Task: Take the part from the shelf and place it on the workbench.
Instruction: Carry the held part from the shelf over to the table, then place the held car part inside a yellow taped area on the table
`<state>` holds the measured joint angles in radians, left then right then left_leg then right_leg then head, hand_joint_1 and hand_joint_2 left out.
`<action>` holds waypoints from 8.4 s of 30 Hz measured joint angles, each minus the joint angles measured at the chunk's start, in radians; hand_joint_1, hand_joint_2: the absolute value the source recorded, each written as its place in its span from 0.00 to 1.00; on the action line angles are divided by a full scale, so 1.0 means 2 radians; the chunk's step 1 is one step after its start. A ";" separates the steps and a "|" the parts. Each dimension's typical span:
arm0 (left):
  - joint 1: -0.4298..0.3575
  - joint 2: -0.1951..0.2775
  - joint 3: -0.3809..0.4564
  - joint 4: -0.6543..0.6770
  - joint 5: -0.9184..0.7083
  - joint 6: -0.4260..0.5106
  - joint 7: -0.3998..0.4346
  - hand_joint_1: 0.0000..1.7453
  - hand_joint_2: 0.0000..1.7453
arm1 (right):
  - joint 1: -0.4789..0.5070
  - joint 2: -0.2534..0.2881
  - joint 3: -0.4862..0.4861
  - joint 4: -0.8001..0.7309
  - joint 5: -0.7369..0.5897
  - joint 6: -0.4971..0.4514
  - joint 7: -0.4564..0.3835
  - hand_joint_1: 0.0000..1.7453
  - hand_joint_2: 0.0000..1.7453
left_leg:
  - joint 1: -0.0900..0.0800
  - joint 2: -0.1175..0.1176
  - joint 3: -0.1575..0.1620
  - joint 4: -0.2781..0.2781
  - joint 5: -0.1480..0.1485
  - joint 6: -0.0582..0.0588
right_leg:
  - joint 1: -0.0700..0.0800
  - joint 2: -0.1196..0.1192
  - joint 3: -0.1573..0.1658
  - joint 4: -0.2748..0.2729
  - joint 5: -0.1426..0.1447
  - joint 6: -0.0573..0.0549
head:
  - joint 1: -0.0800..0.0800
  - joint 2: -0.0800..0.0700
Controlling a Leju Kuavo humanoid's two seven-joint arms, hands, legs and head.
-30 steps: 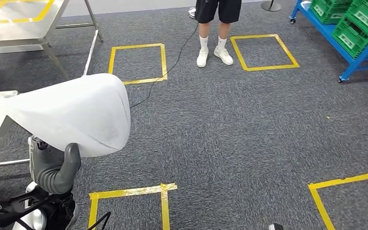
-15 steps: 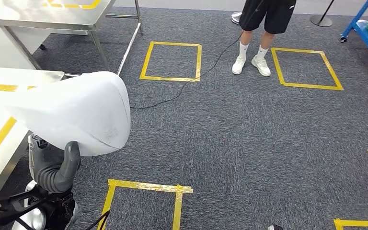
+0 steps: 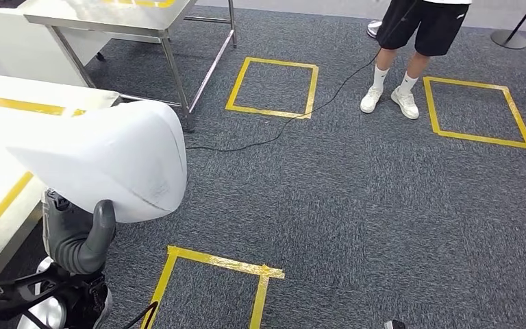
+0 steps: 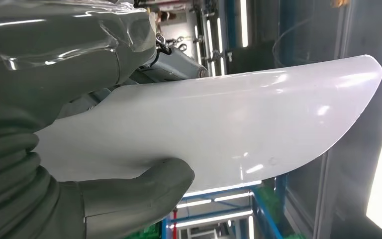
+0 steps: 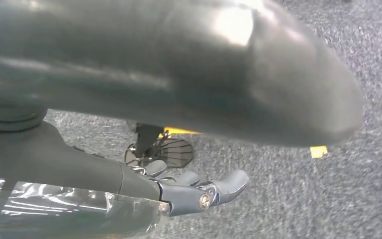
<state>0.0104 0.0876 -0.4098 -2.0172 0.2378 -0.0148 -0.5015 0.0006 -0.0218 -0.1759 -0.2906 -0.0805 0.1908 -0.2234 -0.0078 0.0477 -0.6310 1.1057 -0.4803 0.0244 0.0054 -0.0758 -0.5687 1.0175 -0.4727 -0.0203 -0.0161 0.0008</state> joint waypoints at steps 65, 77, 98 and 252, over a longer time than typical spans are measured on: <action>-0.026 0.010 -0.009 0.018 0.019 0.054 -0.015 0.96 1.00 | -0.015 -0.009 0.036 0.004 -0.024 -0.004 0.002 0.00 0.00 | -0.001 -0.003 0.012 -0.045 0.025 -0.004 | -0.006 -0.006 0.009 -0.005 -0.004 0.013 | 0.000 0.000; -0.028 0.011 -0.014 0.018 0.020 0.063 -0.017 0.96 1.00 | -0.013 -0.012 0.039 0.005 -0.031 -0.010 0.003 0.00 0.00 | 0.007 -0.036 0.021 -0.052 0.026 -0.002 | -0.019 0.036 -0.018 0.023 0.000 0.036 | 0.005 0.000; -0.027 0.020 -0.021 0.017 0.017 0.070 -0.019 0.96 1.00 | -0.013 -0.009 0.046 0.005 -0.036 -0.009 0.002 0.00 0.00 | -0.001 -0.021 0.027 -0.056 0.022 0.011 | -0.006 0.034 -0.009 0.010 -0.001 0.015 | 0.005 0.000; -0.036 0.021 -0.036 0.010 0.017 0.062 -0.024 0.96 1.00 | -0.010 -0.016 0.086 0.007 -0.072 -0.014 -0.002 0.00 0.00 | 0.005 -0.021 0.033 -0.062 0.022 0.007 | -0.013 0.024 -0.017 0.024 -0.009 0.022 | 0.007 0.000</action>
<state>-0.0606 0.1303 -0.4822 -1.9976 0.2712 0.1088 -0.5497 -0.0199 -0.0546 -0.0033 -0.2762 -0.2237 0.1637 -0.2270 0.0028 0.0048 -0.5651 0.9818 -0.4364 0.0389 -0.0207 -0.0279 -0.6021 1.0665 -0.4904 0.0239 -0.0013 0.0008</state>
